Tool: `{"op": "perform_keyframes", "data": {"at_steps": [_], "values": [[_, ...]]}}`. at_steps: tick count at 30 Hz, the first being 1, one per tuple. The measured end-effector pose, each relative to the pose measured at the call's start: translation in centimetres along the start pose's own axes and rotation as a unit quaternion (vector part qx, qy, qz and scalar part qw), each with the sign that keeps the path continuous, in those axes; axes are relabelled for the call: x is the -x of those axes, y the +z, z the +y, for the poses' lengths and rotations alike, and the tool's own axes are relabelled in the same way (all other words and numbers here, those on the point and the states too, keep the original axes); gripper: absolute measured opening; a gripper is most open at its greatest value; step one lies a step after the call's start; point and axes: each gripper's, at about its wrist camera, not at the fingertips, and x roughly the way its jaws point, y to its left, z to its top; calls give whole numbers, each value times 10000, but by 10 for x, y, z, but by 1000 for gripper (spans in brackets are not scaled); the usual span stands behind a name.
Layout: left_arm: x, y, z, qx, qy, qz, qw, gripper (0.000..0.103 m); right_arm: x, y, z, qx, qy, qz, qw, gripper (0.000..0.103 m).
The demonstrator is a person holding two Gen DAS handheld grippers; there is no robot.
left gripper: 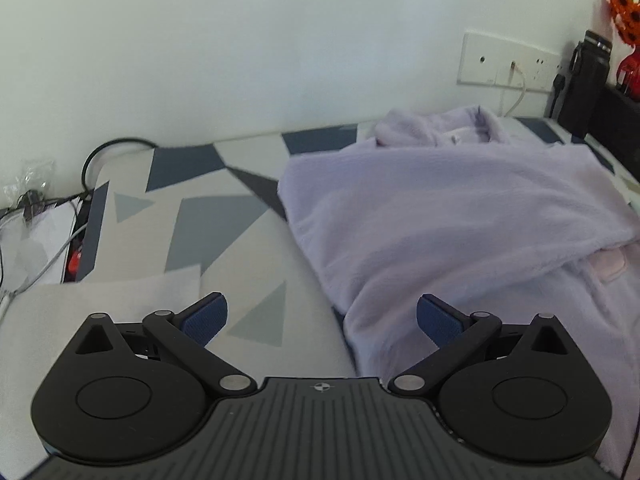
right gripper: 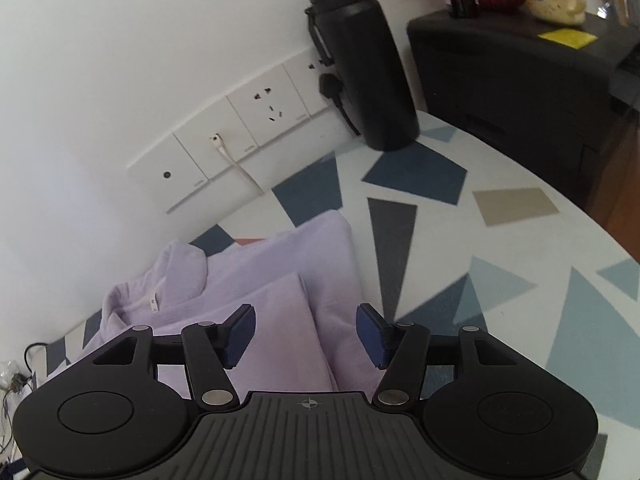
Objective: Fold clothes
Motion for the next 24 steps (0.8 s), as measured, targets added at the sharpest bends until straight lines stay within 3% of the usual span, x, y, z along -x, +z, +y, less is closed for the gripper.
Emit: {"op": "perform_keyframes", "data": {"at_steps": [5,8,11,13,17,24], "values": [[16,33,9,320,-561,-319,9974,103,-7,16,17,337,97,-138,9993,52],[1,48,29,896,-458,-344,9943,103,-17,21,18,494,150,-136,9986,52],[-29,58,50,1536,-721,-254,9852,91,-35,20,19,701,59,-45,9975,50],[-53,64,62,1915,-667,-42,9792,84,-47,20,19,760,47,13,9971,48],[-86,69,74,2300,-577,109,9714,83,-65,22,22,873,127,6,9961,48],[-123,74,79,2928,-526,284,9543,84,-102,13,34,1223,-12,525,9911,44]]}}
